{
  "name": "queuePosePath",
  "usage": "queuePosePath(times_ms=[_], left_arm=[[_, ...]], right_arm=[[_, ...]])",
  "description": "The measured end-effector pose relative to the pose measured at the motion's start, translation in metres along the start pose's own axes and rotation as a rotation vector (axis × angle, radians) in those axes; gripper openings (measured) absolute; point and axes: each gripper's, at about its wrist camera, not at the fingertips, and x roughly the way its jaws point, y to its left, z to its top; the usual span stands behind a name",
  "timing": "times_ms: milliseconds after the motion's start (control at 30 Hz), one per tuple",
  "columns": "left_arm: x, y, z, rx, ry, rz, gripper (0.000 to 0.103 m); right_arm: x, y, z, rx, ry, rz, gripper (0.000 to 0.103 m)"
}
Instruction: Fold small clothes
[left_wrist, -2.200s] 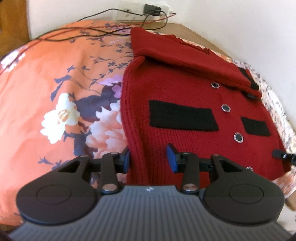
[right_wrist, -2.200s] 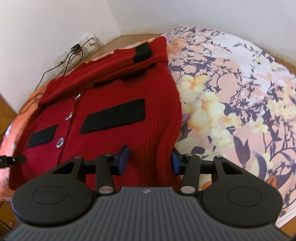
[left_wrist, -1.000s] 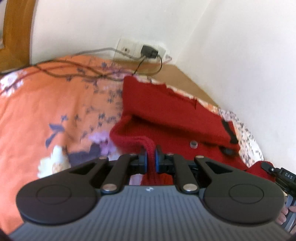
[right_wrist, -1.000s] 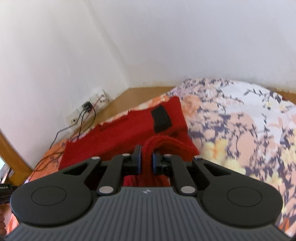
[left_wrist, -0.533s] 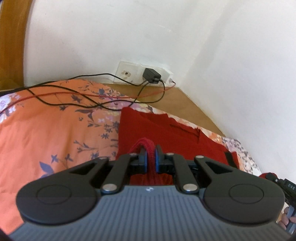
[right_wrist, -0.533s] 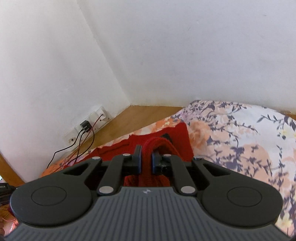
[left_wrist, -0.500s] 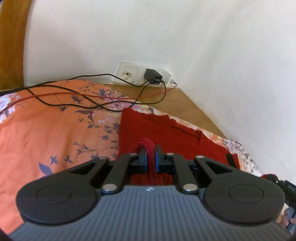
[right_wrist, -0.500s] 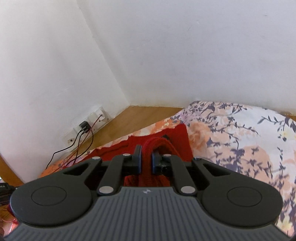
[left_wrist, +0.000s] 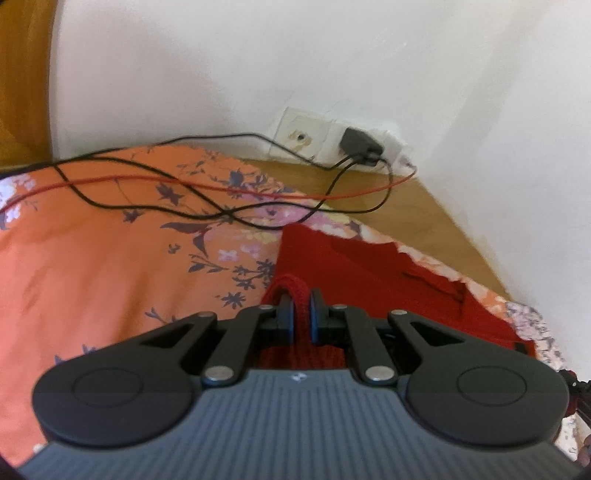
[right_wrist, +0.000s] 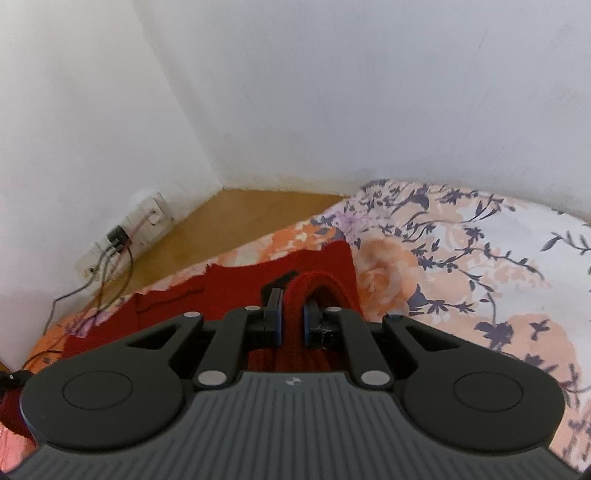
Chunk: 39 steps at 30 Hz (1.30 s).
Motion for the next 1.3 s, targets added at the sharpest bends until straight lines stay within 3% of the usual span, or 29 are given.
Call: queuePosePath(times_ms=[367, 633, 733, 833, 1000, 1300], left_arm=[[0.037, -0.004, -0.011, 0.033, 0.017, 0.080, 0.012], [0.028, -0.008, -0.016, 0.031, 0.002, 0.106, 0.013], [0.019, -0.009, -0.015, 0.037, 0.011, 0.096, 0.017], [0.009, -0.009, -0.015, 0.038, 0.019, 0.070, 0.027], [-0.003, -0.003, -0.016, 0.033, 0.037, 0.023, 0.028], [-0.028, 0.015, -0.008, 0.047, 0.070, -0.078, 0.031]], right_arm=[[0.039, -0.012, -0.007, -0.058, 0.068, 0.017, 0.013], [0.032, -0.013, -0.002, -0.072, 0.100, 0.064, 0.029], [0.025, -0.015, 0.000, -0.034, 0.111, 0.072, 0.034], [0.015, -0.016, 0.001, -0.003, 0.110, 0.078, 0.046], [-0.009, -0.015, -0.003, 0.034, 0.085, 0.051, 0.063], [-0.058, 0.000, -0.021, 0.084, 0.051, 0.019, 0.070]])
